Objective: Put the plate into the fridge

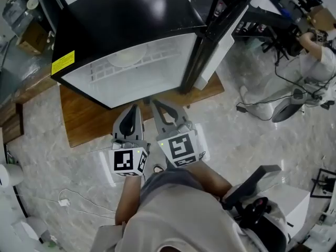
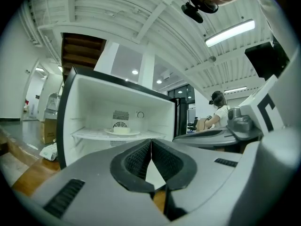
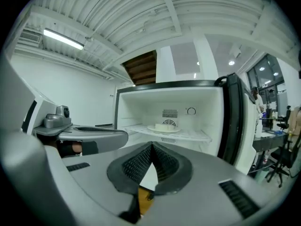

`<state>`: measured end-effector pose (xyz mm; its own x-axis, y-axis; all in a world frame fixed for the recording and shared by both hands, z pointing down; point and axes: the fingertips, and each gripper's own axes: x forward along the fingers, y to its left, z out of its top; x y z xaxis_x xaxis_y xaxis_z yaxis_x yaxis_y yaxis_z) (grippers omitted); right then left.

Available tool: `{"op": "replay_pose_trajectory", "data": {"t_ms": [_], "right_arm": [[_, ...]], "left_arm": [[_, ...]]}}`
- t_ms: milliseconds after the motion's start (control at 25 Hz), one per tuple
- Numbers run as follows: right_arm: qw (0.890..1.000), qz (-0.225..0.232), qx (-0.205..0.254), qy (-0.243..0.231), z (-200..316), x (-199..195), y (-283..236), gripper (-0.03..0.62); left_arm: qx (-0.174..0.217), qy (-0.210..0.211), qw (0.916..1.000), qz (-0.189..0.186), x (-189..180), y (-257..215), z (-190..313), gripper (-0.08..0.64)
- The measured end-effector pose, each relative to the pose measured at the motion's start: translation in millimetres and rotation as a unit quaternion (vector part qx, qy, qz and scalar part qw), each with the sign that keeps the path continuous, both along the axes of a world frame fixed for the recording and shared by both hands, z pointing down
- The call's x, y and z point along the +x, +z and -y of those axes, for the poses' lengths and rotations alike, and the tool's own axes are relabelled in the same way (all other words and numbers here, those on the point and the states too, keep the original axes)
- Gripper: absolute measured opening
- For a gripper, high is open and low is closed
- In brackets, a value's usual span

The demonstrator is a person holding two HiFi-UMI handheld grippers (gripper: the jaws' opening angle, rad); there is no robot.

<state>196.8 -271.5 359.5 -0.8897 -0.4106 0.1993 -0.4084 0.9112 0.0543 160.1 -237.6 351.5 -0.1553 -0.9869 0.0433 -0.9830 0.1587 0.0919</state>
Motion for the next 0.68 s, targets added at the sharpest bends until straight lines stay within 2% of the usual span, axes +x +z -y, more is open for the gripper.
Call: {"op": "replay_pose_trajectory", "data": {"t_ms": [160,320,480,560,680], "right_arm": [[1.0,0.005,-0.002,0.019,-44.2,43.6,-9.8,0.017],[0.999,0.008,0.002,0.032,-102.4,117.6,-5.9,0.017],[0.999,0.012,-0.009,0.039,-142.7,183.3,-23.8,0.017],[0.999,0.014,-0.011,0.042,-156.9,190.3,-32.8,0.017],[0.999,0.014,-0.007,0.041,-177.0,175.2,-39.6,0.017]], "left_arm": [[0.008,0.011,0.9999,0.006,41.7,-13.1,-48.1,0.02],[0.016,0.017,0.9997,0.005,109.2,-8.9,-107.2,0.018],[0.023,0.014,0.9996,-0.004,166.9,-27.8,-150.8,0.019],[0.024,0.015,0.9996,-0.006,173.3,-35.6,-165.5,0.019],[0.025,0.014,0.9996,-0.007,159.7,-40.0,-185.1,0.018]]}}
